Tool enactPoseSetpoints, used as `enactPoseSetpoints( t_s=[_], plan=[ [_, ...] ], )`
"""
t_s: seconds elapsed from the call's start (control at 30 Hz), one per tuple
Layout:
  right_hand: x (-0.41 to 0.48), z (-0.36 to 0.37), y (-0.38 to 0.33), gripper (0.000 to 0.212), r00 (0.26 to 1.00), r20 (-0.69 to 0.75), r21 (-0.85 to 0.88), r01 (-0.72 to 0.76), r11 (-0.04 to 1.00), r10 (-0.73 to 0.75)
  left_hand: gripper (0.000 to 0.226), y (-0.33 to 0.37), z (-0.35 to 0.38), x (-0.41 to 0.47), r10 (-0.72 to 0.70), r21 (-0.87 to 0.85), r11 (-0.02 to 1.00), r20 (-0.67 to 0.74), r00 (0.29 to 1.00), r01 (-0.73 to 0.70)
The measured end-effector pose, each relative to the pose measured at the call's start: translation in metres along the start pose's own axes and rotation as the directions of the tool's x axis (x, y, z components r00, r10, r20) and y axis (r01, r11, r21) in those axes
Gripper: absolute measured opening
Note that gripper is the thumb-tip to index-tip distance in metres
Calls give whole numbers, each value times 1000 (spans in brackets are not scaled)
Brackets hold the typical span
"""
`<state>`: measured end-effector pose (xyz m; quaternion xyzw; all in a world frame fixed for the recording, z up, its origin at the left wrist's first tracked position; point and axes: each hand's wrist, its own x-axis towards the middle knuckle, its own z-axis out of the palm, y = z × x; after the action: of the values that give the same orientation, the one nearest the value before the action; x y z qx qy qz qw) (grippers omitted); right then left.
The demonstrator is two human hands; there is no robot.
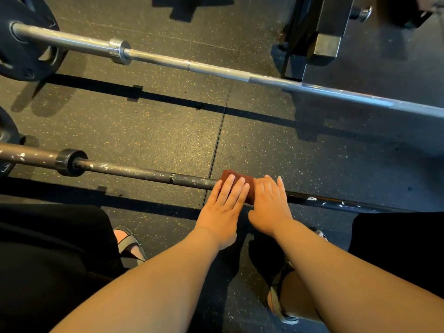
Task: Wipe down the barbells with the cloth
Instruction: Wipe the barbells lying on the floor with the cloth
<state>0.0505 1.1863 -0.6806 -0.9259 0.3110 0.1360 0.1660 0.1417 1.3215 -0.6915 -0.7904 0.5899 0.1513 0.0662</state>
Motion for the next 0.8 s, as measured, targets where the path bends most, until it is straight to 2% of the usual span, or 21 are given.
enactPoseSetpoints(
  t_s=[0.1,0.23,0.37,0.47,0.53,0.63,0.7,0.73,0.8],
  plan=[
    [3,-1,-1,80,1000,11,2,-15,1000,15,103,7,-12,21,-70,-71,995,-12,997,69],
    [2,3,-1,84,999,5,-25,-33,999,34,78,4,-27,45,-123,-126,985,-26,992,119],
    [-1,5,-5,89,999,-7,-31,-50,998,50,104,4,-11,18,-68,-59,996,-64,996,64],
    [-1,4,-6,90,998,1,-35,-57,998,57,108,7,1,1,-56,-29,998,-24,998,55],
    [1,5,-5,90,998,16,-43,-59,997,60,101,7,-3,11,-69,-38,997,-20,997,68],
    [5,4,-3,89,998,35,-70,-52,996,54,75,3,-22,44,-116,-114,987,-17,993,113],
    [6,2,-4,90,997,52,-82,-52,995,57,65,-4,-32,57,-98,-152,984,9,995,98],
    [6,1,-4,92,997,59,-84,-54,995,59,67,-7,-33,56,-70,-148,987,-1,998,69],
    [3,-1,-6,92,997,56,-73,-50,996,54,89,-8,-27,39,-28,-84,996,-11,1000,27]
  ],
)
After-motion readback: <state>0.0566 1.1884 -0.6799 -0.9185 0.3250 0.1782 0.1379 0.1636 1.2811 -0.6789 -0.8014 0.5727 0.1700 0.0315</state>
